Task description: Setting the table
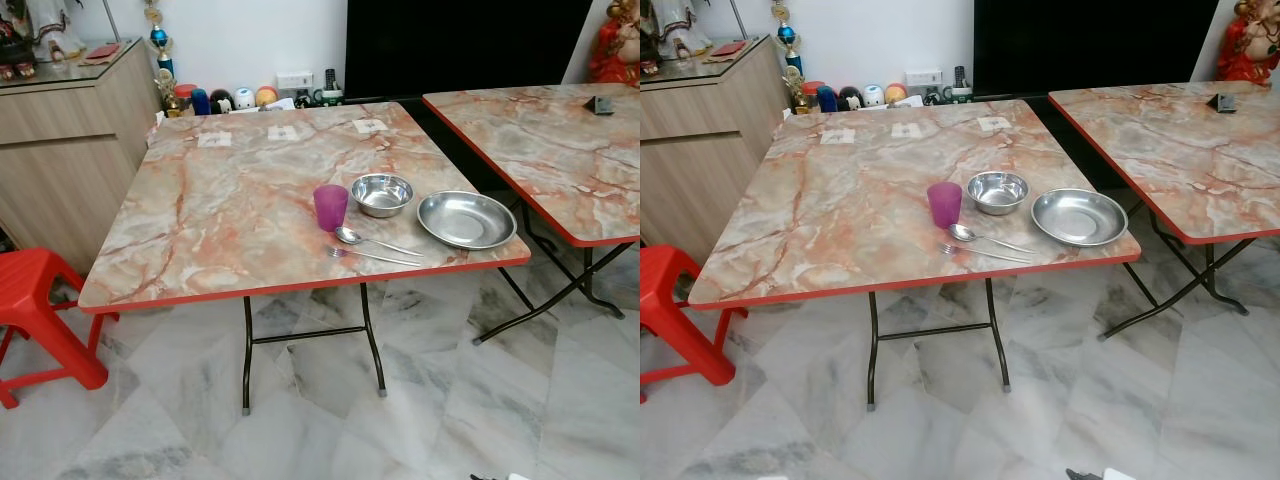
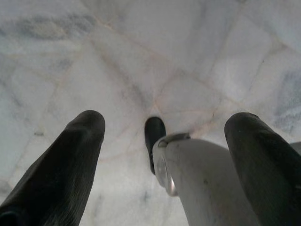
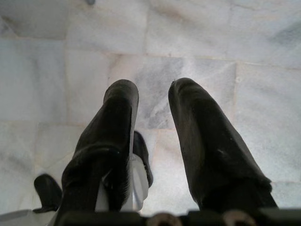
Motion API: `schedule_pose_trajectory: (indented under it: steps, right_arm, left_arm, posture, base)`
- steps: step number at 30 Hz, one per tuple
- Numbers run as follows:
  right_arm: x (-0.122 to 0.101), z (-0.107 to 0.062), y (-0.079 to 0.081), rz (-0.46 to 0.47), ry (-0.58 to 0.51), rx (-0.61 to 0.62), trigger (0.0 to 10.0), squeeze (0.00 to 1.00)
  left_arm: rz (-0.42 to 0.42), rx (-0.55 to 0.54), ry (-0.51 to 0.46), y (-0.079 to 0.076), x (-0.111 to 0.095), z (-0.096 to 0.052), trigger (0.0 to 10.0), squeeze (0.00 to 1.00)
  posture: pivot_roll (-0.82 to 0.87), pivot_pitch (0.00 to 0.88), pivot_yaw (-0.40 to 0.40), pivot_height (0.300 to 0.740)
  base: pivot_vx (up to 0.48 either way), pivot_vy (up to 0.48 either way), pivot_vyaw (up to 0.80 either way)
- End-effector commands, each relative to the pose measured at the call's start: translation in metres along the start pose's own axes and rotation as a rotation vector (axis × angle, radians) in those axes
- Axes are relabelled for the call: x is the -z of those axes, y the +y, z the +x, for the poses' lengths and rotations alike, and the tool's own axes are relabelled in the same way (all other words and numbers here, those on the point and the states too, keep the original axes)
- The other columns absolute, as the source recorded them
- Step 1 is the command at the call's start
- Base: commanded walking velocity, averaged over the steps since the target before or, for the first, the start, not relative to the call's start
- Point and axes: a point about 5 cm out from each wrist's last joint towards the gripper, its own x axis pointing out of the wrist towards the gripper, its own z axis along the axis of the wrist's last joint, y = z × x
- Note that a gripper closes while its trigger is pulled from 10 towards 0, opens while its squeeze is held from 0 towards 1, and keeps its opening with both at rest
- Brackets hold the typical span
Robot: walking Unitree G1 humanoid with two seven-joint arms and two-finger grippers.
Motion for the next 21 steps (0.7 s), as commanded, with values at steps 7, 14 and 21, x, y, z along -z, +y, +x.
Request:
schedule_pose_trajectory:
  steps: [7,14,21]
  right_arm:
    - [0.0022,0.0006,0.0069,-0.049,0.027,-0.041,10.0,0.00]
    - [0.0020,0.0006,0.0055,-0.072,0.028,-0.044,10.0,0.00]
    - [0.0025,0.0002,0.0035,-0.084,0.028,-0.041,10.0,0.00]
  left_arm:
    - [0.056,0.020,0.040,0.0001,0.0094,-0.0024,10.0,0.00]
    - [0.044,0.023,0.050,-0.0031,0.0114,-0.0021,10.0,0.00]
    - [0.043,0.024,0.072,-0.0059,0.0177,-0.0031,10.0,0.00]
  posture:
    - [-0.03,0.003,0.036,0.740]
    - [-0.03,0.000,0.032,0.740]
    - [-0.02,0.000,0.025,0.740]
  base:
    - [0.145,0.000,0.00]
    - [0.266,0.000,0.00]
    - [0.269,0.000,0.00]
